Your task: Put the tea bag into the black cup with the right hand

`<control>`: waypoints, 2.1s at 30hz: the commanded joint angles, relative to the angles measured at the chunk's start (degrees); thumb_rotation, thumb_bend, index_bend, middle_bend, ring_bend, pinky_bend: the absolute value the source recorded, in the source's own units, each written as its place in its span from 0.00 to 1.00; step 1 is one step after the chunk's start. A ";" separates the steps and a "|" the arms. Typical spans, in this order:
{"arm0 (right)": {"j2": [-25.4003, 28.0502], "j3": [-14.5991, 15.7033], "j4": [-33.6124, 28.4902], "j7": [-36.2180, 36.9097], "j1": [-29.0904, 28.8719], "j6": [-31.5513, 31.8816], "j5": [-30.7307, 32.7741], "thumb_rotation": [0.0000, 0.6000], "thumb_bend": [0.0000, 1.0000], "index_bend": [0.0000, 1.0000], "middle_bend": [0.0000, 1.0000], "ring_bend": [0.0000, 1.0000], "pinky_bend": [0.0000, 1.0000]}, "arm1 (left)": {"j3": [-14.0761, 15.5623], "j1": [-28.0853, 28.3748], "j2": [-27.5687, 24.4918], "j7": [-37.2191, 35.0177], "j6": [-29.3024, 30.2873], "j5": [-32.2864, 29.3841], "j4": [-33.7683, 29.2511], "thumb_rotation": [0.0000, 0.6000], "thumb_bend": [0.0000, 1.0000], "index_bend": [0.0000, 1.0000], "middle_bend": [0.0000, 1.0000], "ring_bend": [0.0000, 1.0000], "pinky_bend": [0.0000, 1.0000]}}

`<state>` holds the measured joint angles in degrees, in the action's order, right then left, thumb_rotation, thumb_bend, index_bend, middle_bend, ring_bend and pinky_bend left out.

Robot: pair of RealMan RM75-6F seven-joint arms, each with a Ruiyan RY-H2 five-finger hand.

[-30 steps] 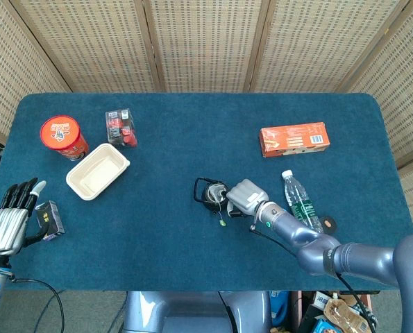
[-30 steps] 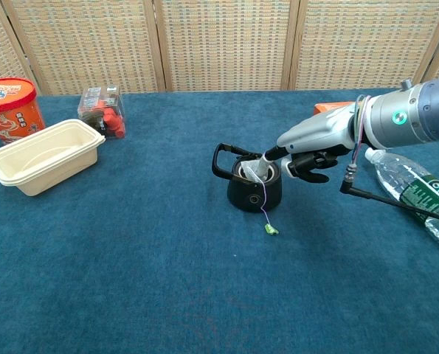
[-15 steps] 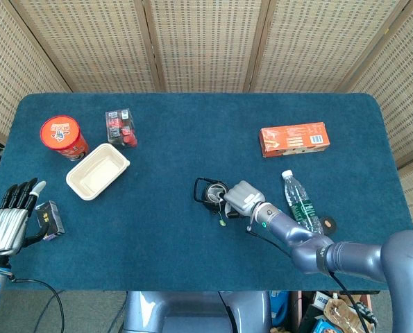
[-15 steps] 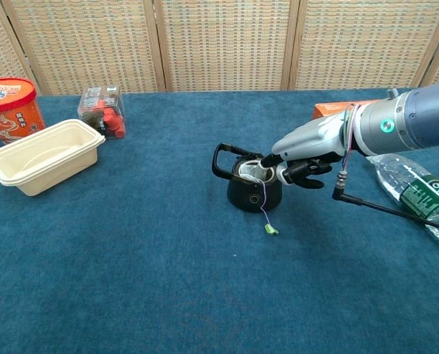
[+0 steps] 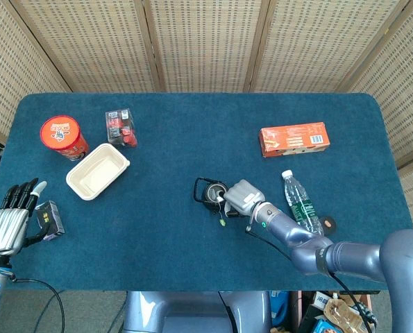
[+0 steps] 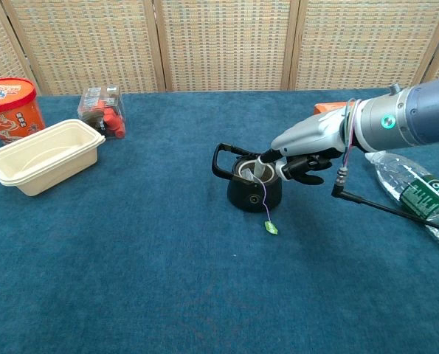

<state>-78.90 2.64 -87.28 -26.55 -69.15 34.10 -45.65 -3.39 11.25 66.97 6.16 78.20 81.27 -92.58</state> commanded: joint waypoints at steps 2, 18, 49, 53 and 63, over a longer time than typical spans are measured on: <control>1.79 -0.53 -2.44 0.44 0.57 1.88 -1.11 0.00 1.00 0.17 0.84 0.85 1.00 | -0.01 0.01 -0.02 -0.03 0.07 0.11 -0.02 1.00 0.38 0.00 0.00 0.00 0.00; 9.82 -2.69 -13.20 5.95 8.89 14.57 -9.89 0.00 1.00 0.17 0.79 0.85 1.00 | -0.01 -0.39 -0.71 0.37 1.07 0.56 -1.30 1.00 0.38 0.00 0.00 0.00 0.00; 7.33 -2.84 -10.42 10.55 43.14 55.25 -25.97 0.00 0.52 0.17 0.22 0.21 0.36 | 0.02 -2.43 -0.13 2.59 5.45 1.68 -1.99 1.00 0.38 0.00 0.00 0.00 0.00; 5.53 -2.97 -8.50 9.78 45.68 57.14 -27.11 0.00 0.51 0.14 0.15 0.12 0.27 | 0.05 -2.72 0.13 2.95 5.94 1.85 -1.98 1.00 0.38 0.00 0.00 0.00 0.00; 2.09 -2.67 -3.98 9.44 50.63 58.89 -29.64 0.00 0.39 0.09 0.06 0.01 0.17 | 0.38 -3.49 0.72 2.93 6.87 2.46 -2.02 1.00 0.38 0.00 0.00 0.00 0.00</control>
<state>-76.64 0.00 -91.44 -17.28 -18.79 93.00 -75.10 -3.01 7.75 67.69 9.09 85.07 83.72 -94.61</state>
